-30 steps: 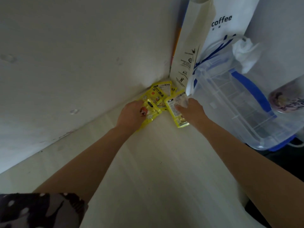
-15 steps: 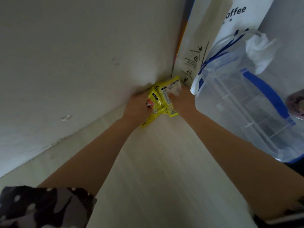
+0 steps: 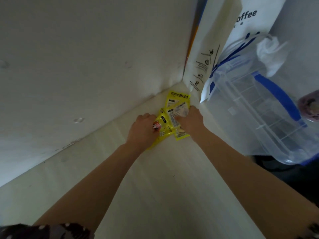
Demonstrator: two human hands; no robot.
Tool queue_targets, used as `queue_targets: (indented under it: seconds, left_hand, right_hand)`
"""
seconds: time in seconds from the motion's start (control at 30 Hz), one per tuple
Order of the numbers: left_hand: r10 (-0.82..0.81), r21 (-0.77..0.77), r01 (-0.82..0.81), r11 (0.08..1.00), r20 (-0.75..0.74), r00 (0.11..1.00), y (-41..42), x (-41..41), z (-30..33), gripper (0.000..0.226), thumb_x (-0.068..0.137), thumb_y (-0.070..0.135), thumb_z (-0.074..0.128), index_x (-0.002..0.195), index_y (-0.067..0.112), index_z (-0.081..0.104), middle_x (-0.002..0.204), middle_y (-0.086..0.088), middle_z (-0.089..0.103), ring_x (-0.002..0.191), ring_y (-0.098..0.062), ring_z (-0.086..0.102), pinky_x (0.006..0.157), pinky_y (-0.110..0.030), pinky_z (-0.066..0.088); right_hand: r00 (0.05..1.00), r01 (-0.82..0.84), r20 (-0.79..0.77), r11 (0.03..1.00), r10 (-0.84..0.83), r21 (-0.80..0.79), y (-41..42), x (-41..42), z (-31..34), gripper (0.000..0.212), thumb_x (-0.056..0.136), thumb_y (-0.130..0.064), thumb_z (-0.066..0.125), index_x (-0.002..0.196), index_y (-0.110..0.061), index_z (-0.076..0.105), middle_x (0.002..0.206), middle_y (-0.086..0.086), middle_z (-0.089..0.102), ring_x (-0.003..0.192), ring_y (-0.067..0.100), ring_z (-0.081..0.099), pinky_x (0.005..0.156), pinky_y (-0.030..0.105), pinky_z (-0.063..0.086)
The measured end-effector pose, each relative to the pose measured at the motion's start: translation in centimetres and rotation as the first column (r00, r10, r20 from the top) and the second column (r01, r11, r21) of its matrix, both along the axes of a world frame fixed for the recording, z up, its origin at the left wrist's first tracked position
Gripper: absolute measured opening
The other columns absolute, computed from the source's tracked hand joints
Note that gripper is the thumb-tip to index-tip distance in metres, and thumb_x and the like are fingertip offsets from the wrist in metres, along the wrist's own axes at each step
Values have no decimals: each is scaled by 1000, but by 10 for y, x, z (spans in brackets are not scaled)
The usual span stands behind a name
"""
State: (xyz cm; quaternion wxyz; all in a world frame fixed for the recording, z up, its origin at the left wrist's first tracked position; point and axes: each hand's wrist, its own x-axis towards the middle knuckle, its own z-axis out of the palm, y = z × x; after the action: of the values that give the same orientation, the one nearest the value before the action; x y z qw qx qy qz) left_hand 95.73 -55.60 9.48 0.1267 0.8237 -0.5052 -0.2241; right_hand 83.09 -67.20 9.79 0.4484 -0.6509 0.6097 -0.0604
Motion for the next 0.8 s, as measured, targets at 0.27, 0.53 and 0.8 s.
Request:
queue_targets:
  seconds: [0.27,0.53,0.8]
  left_hand:
    - [79,-6,-79,997,48,996,36,-4,4,30,82,26,66,106,9,58,113,-10,52,96,-33,55,79,-36,43]
    - [311,-168,-330,929,-128,942,24,7,12,25,78,19,71,96,6,61,110,-10,47,90,-31,57,80,-34,47]
    - [376,-112,-430,896,-323,868,0,18,5,29,72,19,75,98,11,64,95,-11,67,89,-30,63,79,-41,53]
  right_hand:
    - [994,97,-54,995,-96,21,12,-39,5,41,83,-23,69,116,-3,56,116,15,62,107,33,60,92,44,51]
    - [949,233,195,967,-249,101,-3,-31,13,19,85,-29,67,85,-11,64,68,2,56,66,19,55,66,33,44]
    - [873,313,314,922,-373,227,-30,18,13,38,69,-28,78,102,-11,67,100,9,71,93,29,68,85,48,56]
